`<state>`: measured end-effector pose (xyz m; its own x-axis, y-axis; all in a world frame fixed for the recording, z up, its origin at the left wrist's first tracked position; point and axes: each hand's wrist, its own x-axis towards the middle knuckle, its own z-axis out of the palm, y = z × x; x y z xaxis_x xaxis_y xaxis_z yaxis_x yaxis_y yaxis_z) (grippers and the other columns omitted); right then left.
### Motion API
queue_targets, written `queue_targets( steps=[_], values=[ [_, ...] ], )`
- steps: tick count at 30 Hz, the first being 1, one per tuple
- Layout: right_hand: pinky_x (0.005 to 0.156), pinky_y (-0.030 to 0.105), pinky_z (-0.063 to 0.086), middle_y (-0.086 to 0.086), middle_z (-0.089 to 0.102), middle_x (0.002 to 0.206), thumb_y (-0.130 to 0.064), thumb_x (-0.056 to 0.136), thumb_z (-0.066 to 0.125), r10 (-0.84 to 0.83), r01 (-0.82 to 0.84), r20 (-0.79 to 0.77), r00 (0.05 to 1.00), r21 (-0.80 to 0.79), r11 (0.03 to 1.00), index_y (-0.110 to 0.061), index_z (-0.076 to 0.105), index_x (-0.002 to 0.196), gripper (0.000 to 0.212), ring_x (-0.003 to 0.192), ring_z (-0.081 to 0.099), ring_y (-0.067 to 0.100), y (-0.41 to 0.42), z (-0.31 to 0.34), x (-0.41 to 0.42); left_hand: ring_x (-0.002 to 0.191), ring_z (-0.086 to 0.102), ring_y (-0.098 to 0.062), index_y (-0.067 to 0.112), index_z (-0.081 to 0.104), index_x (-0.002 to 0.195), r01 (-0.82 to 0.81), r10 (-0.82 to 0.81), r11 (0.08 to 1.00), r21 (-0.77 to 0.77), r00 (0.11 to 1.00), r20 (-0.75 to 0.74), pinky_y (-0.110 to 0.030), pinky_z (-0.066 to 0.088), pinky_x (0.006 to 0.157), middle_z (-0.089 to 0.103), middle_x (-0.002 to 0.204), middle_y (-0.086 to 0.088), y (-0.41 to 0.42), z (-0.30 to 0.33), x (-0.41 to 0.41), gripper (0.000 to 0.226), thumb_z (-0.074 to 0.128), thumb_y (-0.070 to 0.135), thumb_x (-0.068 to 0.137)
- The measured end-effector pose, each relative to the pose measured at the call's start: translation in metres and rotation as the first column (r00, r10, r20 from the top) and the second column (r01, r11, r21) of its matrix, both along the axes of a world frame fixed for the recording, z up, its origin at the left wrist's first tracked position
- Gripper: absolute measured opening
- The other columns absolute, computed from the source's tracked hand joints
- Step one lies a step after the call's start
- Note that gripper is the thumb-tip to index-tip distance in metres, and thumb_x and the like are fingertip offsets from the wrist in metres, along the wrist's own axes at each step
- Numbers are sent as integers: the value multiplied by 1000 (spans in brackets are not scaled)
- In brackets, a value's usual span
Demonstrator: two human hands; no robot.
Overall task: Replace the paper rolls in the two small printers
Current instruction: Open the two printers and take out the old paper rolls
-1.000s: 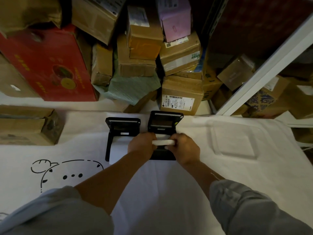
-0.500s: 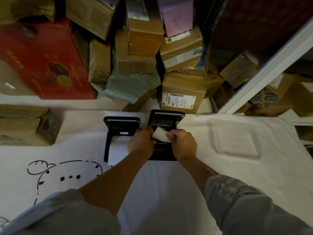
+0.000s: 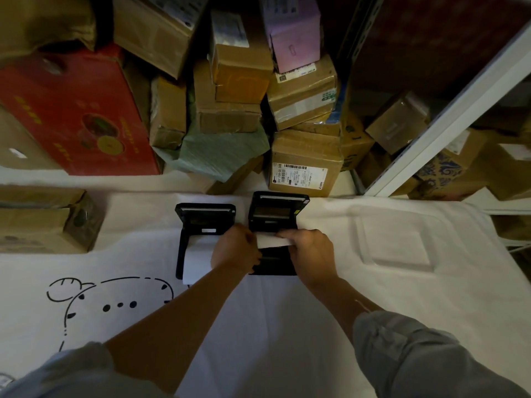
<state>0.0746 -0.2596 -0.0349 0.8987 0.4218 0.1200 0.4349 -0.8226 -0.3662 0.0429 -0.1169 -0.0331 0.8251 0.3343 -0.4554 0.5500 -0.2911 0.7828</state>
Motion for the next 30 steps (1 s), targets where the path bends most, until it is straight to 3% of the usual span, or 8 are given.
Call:
queue_targets(
  steps=[6, 9, 14, 18, 21, 24, 27, 30],
  values=[
    [91, 40, 53, 13, 71, 107, -7, 86, 61, 59, -62, -87, 994, -31, 998, -18, 70, 113, 31, 99, 65, 35, -1, 6, -5, 83, 67, -26, 10, 53, 101, -337, 283, 841, -423, 941, -186, -40, 58, 68, 66, 90, -12, -2, 17, 6, 22, 48, 31, 97],
    [105, 33, 42, 9, 64, 125, -7, 91, 54, 38, -46, -273, 961, -22, 999, -17, 66, 120, 33, 117, 58, 29, -6, 4, -6, 100, 61, -34, 4, 53, 112, -330, 277, 856, -399, 943, -186, -38, 55, 68, 60, 112, -15, -2, 16, 4, 26, 61, 18, 91],
    [108, 36, 38, 9, 57, 132, 0, 93, 44, -1, 82, -488, 873, 143, 986, -10, 64, 122, 36, 125, 50, 28, -11, 11, -3, 108, 54, -34, 15, 52, 117, -291, 290, 906, -307, 956, -50, -37, 55, 72, 46, 110, -4, -10, 10, -3, 39, 61, -5, 85],
    [93, 47, 52, 18, 66, 114, -16, 91, 52, -263, 601, -717, 645, 263, 755, -13, 68, 93, 16, 103, 62, 35, -17, 20, 9, 106, 53, -26, 22, 60, 84, -179, 196, 957, -230, 979, 55, -25, 53, 62, 50, 109, -4, -28, 13, -4, 26, 56, -3, 89],
    [65, 36, 59, 18, 65, 98, -8, 84, 68, -132, 789, -913, 386, 252, 560, 2, 64, 100, 20, 79, 64, 26, -31, 33, 15, 105, 49, -22, 18, 66, 86, -127, 158, 951, -281, 983, 92, -20, 51, 62, 49, 114, -2, -45, 29, 1, 25, 52, -2, 92],
    [57, 27, 55, 12, 60, 87, 7, 79, 69, -119, 837, -918, 378, 284, 469, 2, 64, 99, 21, 68, 57, 17, -52, 45, 22, 100, 52, -18, 14, 69, 98, -25, 50, 948, -318, 996, 72, -19, 52, 62, 52, 109, 1, -58, 43, 12, 24, 51, -1, 92],
    [61, 27, 55, 14, 64, 99, 6, 78, 70, -95, 833, -920, 380, 296, 467, -4, 64, 89, 16, 78, 61, 20, -87, 54, 30, 91, 55, -9, 15, 69, 99, 158, -123, 912, -378, 986, 117, -19, 55, 65, 56, 99, 8, -75, 48, 22, 23, 53, -1, 91],
    [61, 27, 58, 13, 63, 97, 5, 80, 69, -196, 833, -852, 485, 382, 399, -1, 65, 95, 16, 89, 61, 25, -128, 61, 42, 85, 57, -5, 12, 67, 104, 190, -115, 913, -360, 969, 220, -19, 54, 71, 60, 95, 9, -105, 47, 38, 21, 56, 0, 90]
  ],
)
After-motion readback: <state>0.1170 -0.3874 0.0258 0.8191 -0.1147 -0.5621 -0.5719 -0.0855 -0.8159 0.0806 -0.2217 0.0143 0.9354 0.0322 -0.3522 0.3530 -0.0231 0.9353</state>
